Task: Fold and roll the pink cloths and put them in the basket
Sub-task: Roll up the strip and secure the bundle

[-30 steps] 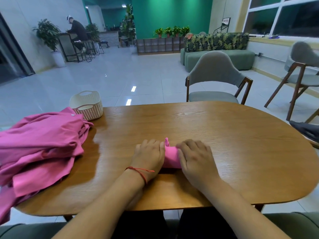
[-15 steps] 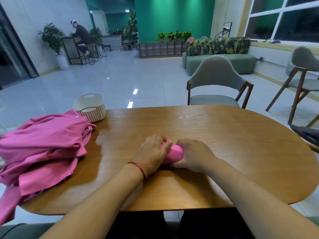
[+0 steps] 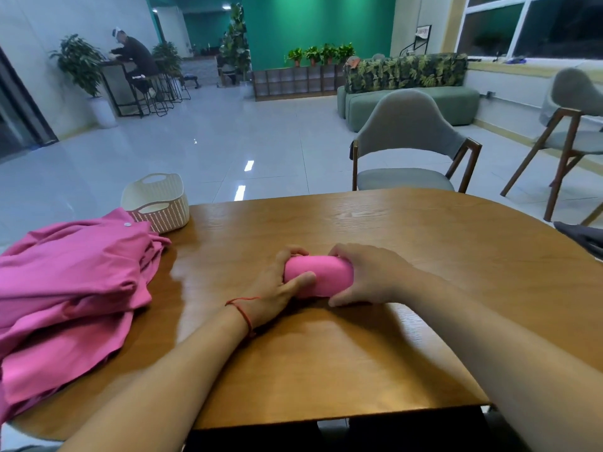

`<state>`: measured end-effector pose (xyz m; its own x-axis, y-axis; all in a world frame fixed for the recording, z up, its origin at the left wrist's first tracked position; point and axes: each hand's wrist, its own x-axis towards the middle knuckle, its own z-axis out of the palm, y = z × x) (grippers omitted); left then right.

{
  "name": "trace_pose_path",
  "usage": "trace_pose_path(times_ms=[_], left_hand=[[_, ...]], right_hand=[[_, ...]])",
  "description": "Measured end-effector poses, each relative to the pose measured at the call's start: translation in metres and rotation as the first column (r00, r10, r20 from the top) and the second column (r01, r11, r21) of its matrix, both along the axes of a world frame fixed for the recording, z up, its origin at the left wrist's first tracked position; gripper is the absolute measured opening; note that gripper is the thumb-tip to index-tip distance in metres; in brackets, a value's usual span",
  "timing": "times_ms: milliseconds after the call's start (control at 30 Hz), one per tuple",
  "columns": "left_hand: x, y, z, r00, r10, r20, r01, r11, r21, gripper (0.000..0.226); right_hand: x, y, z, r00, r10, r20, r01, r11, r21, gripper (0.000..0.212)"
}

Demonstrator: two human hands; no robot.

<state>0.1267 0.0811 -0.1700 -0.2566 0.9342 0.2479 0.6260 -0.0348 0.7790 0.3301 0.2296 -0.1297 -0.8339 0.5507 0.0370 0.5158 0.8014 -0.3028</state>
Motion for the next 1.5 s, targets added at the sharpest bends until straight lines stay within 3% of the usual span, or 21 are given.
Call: trace_pose_path(times_ms=[100,167,267,333,400,467,633,833,900,1033,1100,1300,1400,1500], left_hand=[[0.010,0.023,0.005,0.952,0.062,0.301,-0.075,0.997,0.031,0.037],[0.015,0.044,0.014,0.909,0.130,0.396,-0.157,0.987,0.036,0.028],[0.004,0.086,0.019,0.913,0.286,0.290,-0.300,0.954,0.005,0.041],[-0.014,0.110,0.019,0.920,0.316,0.234,-0.302,0.949,-0.092,0.056],[-0.028,0.127,0.019,0.932,0.281,0.228,-0.251,0.956,-0.152,0.059],[-0.042,0.147,0.017,0.950,0.260,0.173,-0.243,0.963,-0.114,0.054],[-0.064,0.181,0.014,0.986,0.109,0.126,-0.110,0.994,0.007,0.025],[-0.101,0.219,0.013,0.997,-0.007,0.075,0.003,0.999,0.049,0.014],[-0.106,0.234,0.013,0.997,0.003,0.080,-0.009,0.997,0.080,0.012],[-0.112,0.263,0.008,0.969,0.121,0.213,-0.150,0.981,0.125,0.015],[-0.114,0.271,0.007,0.950,0.135,0.281,-0.179,0.974,0.138,0.019],[-0.114,0.267,-0.003,0.938,0.135,0.320,-0.183,0.975,0.126,0.021],[-0.116,0.263,-0.007,0.931,0.179,0.319,-0.230,0.964,0.132,0.039],[-0.112,0.258,-0.003,0.927,0.313,0.205,-0.365,0.877,0.312,0.042]], right_hand=[[-0.008,0.010,-0.007,0.999,-0.007,-0.039,0.013,0.990,0.139,0.081],[-0.016,0.022,-0.011,0.995,-0.008,-0.104,0.031,0.974,0.225,0.078],[-0.032,0.043,-0.019,0.990,0.012,-0.139,0.052,0.892,0.449,0.078],[-0.043,0.057,-0.024,0.992,0.012,-0.124,0.050,0.874,0.484,0.078],[-0.053,0.072,-0.023,0.995,0.002,-0.099,0.040,0.907,0.420,0.079],[-0.063,0.094,-0.015,0.996,-0.006,-0.092,0.034,0.950,0.311,0.074],[-0.085,0.154,0.000,0.998,0.033,-0.050,-0.039,0.994,-0.107,0.052],[-0.113,0.205,0.004,0.992,0.103,-0.071,-0.116,0.969,-0.216,0.067],[-0.119,0.215,0.002,0.993,0.085,-0.085,-0.097,0.984,-0.148,0.074],[-0.135,0.216,-0.022,0.991,0.026,-0.129,0.006,0.970,0.244,0.092],[-0.141,0.215,-0.034,0.988,0.006,-0.152,0.047,0.939,0.340,0.096],[-0.140,0.221,-0.043,0.981,0.026,-0.192,0.052,0.918,0.392,0.082],[-0.143,0.218,-0.045,0.973,-0.044,-0.227,0.133,0.910,0.393,0.083],[-0.136,0.223,-0.044,0.948,-0.164,-0.273,0.275,0.855,0.440,0.079]])
